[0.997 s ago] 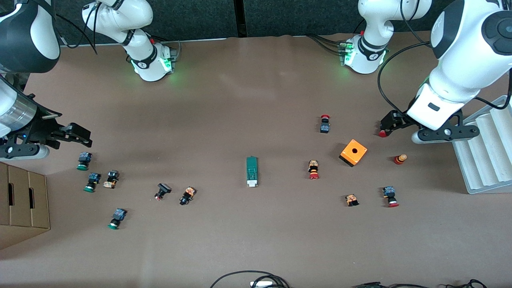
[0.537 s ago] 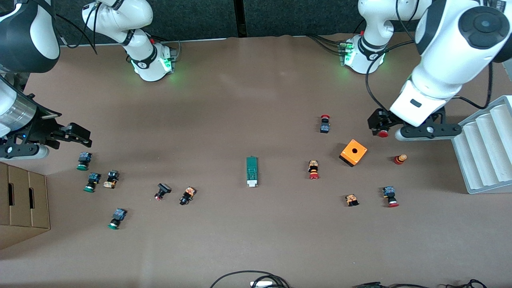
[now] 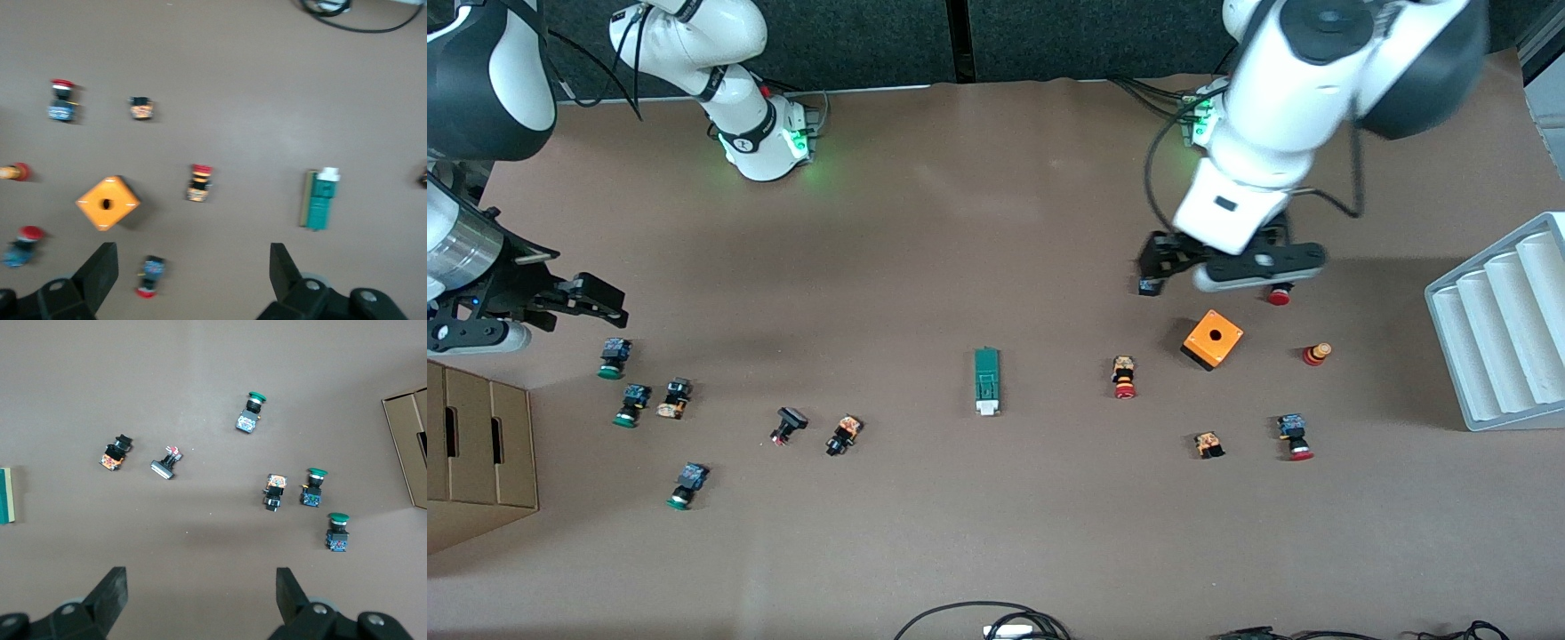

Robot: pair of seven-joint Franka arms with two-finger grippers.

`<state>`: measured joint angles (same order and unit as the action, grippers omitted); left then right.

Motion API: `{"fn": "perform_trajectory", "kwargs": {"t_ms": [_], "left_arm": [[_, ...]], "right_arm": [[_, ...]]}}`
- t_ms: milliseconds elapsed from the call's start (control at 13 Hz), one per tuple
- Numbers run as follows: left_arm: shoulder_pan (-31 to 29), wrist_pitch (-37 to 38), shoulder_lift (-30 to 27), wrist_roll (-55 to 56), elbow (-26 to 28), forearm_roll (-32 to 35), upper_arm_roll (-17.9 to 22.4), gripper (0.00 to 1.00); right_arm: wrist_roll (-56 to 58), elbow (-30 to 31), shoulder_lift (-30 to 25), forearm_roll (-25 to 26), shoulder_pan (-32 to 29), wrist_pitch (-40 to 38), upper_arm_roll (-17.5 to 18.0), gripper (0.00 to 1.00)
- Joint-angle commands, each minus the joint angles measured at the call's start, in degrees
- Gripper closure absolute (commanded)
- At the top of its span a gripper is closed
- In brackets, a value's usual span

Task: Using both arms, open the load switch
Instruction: 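Move the left gripper over the teal load switch and lower it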

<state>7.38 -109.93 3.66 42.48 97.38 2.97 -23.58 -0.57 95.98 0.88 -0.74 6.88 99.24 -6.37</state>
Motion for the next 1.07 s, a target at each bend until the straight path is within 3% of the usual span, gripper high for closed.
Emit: {"fn": "perform_trajectory", "kwargs": {"t_ms": [0, 153, 690, 997], "left_arm": [[0.1, -4.5, 2.8, 6.6, -0.4, 1.3, -3.5, 0.00], [2.4, -6.4, 4.5, 11.4, -0.2, 7.6, -5.3, 0.00], [14.1, -15.2, 14.8, 36.6, -0.4, 28.2, -5.3, 0.00], [19.9, -15.2, 21.2, 50.8, -0.2, 47.3, -5.3, 0.00]], "right_arm": [[-0.2, -1.1, 0.2, 1.3, 0.0, -0.7, 0.0, 0.00], [-0.2, -1.1, 0.2, 1.2, 0.0, -0.7, 0.0, 0.00], [-0.2, -1.1, 0.1, 1.1, 0.2, -0.7, 0.0, 0.00], [-0.2, -1.1, 0.2, 1.1, 0.1, -0.6, 0.0, 0.00]]}}
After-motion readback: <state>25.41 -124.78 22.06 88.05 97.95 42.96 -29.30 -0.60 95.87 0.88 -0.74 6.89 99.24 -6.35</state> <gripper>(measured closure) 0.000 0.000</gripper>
